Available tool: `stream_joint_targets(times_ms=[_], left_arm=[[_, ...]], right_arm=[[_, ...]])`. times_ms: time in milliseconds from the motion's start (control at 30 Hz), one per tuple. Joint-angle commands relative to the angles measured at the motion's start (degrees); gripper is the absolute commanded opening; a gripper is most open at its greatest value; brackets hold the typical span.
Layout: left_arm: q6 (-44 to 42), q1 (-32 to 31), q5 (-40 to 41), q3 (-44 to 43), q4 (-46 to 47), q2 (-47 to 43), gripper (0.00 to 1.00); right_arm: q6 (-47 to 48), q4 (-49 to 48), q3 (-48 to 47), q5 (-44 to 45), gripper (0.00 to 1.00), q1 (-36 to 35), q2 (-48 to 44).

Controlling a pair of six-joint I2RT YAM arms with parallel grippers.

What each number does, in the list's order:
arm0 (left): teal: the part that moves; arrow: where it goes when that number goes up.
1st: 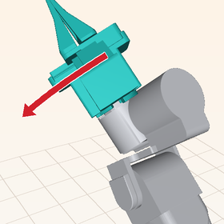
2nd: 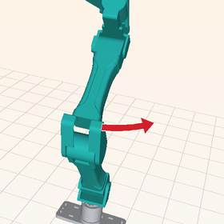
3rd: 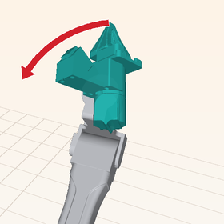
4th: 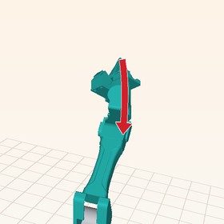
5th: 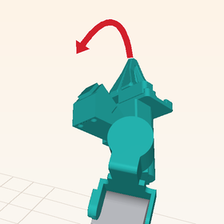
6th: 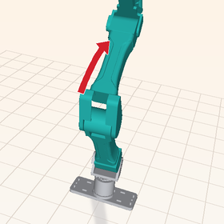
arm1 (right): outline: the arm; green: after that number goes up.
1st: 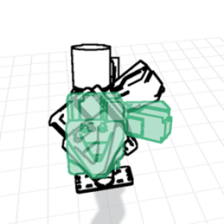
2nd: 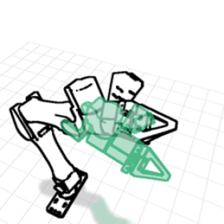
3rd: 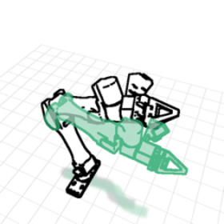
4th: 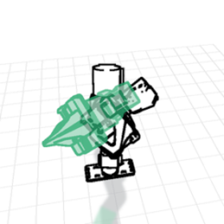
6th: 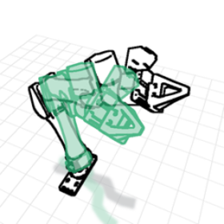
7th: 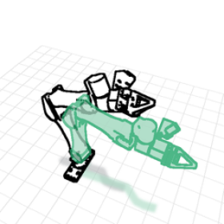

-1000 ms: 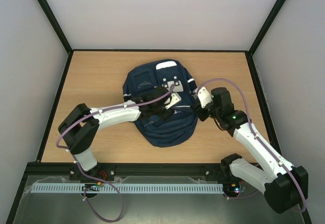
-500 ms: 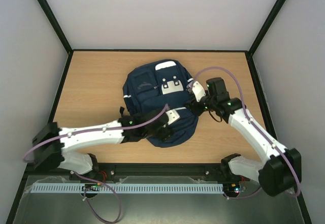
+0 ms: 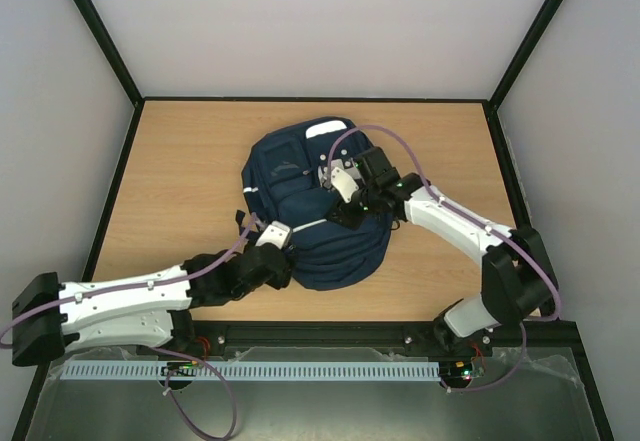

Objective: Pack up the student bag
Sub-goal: Zip the student bag at the center of the board.

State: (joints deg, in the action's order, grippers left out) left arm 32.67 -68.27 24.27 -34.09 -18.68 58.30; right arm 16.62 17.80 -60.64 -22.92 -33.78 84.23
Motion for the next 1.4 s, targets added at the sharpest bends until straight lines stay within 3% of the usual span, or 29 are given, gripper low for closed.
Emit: stream_joint_targets(times_ms=[0,300,467,867,1367], left_arm=[[4.33,1.35,0.36,3.85,-0.49,-4.27,0.66],[2.91,5.14,-9.54,10.32,8.92,-8.19,0.64],[0.71,8.26,-11.75,10.4,9.78,-8.09,0.57],[-1.7,11.87,-18.07,10.05,13.93,-2.93,0.48],[-0.28,11.84,-17.42,10.44,14.39,-0.95,0.17]], right_arm=[[-0.81,-0.3,2.88,5.59,0.31,-0.23,4.18],[-0.9,-0.36,4.17,6.09,0.31,-0.23,6.72],[-0.23,0.17,4.05,5.14,0.31,-0.19,7.35],[0.61,0.48,4.26,5.78,0.32,-0.23,8.07],[1.23,1.35,3.78,6.0,0.33,-0.23,9.99]])
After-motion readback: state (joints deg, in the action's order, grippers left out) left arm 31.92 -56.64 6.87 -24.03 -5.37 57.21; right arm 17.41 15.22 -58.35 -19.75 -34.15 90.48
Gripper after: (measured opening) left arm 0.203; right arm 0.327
